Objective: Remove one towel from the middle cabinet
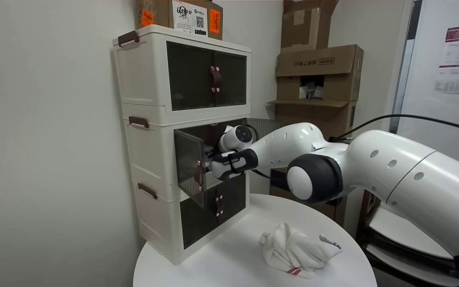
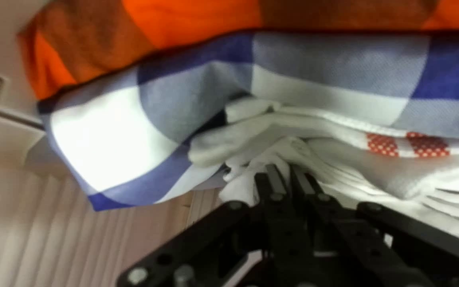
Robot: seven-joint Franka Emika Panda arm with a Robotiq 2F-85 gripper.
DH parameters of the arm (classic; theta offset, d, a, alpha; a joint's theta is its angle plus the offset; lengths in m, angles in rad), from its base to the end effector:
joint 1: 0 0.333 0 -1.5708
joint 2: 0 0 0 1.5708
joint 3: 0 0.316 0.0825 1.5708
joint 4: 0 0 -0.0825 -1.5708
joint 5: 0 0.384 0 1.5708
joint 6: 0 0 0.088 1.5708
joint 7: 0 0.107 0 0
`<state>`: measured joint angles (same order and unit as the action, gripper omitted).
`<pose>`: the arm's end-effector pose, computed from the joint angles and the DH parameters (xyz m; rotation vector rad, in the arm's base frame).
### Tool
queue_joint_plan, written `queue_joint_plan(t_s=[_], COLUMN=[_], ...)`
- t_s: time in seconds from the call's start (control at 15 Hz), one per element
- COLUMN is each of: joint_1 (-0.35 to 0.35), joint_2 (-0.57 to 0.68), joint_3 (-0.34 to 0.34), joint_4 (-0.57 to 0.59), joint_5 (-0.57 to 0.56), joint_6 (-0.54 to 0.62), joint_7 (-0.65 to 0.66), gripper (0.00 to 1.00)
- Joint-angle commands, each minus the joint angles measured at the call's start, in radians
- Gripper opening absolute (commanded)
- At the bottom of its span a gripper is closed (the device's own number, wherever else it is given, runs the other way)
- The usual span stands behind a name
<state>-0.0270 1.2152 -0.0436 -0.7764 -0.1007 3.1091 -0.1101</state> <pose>0.8433 -0.0278 0.3159 2.5155 0.2423 1.5612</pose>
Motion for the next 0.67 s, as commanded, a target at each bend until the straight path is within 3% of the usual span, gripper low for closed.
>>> queue_joint_plan(t_s=[0.0,0.27,0.47,0.6], joint_1=[0.027,0.086,0.14,0.152], joint_2=[-0.121,-0.236,-0.318,-0.38], joint_3=[-0.019,-0.103,-0.152,-0.135], joint_4=[-0.174,-0.346,-0.47,-0.553], joint_5=[0.025,0.057,0.091,0.101], joint_6=[0.047,0.127,0.104,0.059], joint_7=[0.073,0.183,0.25,0.261], gripper=[0.02,0.02,0.02,0.02])
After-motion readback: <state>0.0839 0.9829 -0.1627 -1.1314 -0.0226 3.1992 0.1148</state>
